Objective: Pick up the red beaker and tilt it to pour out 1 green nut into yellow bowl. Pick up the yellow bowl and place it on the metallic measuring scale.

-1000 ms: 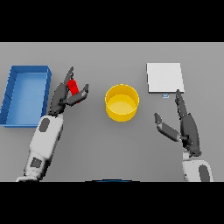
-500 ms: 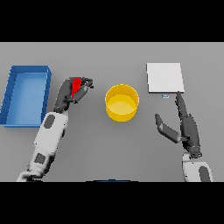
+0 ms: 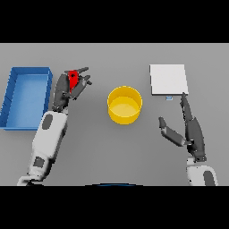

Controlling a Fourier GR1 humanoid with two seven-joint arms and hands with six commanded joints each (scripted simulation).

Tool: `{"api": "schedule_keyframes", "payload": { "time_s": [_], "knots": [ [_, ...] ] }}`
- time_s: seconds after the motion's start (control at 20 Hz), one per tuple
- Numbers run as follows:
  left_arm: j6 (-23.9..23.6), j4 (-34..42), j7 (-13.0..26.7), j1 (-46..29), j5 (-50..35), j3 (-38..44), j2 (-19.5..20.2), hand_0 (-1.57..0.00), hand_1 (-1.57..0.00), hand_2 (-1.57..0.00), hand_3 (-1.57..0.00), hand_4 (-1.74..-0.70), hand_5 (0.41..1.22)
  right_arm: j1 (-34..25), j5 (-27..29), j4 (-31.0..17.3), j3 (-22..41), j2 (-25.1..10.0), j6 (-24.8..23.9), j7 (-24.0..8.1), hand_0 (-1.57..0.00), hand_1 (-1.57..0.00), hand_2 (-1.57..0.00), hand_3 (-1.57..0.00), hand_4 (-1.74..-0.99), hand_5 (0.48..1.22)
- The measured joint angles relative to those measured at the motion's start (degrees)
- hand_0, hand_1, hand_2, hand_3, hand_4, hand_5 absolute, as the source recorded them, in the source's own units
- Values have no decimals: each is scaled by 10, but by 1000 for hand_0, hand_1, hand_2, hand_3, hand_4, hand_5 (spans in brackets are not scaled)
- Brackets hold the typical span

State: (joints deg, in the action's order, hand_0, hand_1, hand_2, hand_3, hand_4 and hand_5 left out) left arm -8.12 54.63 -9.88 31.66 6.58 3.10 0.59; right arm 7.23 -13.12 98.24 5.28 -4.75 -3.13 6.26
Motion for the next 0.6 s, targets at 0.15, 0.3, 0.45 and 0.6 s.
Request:
{"api": "schedule_keyframes", "payload": {
  "time_s": [0.15,0.3,0.45,0.6],
  "knots": [
    [4,47,27,-1,28,-43,16,-1558,-1558,-1559,-1554,-1725,1117,-6,-7,-18,3,3,-2,0,1,1,1,1,-1261,661],
    [24,75,100,16,80,-98,54,-1564,-1565,-1565,-1562,-1733,1125,-13,-8,-11,1,-3,-2,-1,1,1,1,1,-1256,671],
    [36,82,132,28,110,-135,68,-1564,-1565,-1565,-1562,-1733,1112,-5,-14,-8,3,-3,-3,-6,1,1,1,1,-1256,678],
    [38,80,152,37,130,-160,76,-1566,-1566,-1566,-1564,-1734,1114,-4,-13,-4,5,-1,-3,-10,1,1,1,1,-1254,680]
  ]
}}
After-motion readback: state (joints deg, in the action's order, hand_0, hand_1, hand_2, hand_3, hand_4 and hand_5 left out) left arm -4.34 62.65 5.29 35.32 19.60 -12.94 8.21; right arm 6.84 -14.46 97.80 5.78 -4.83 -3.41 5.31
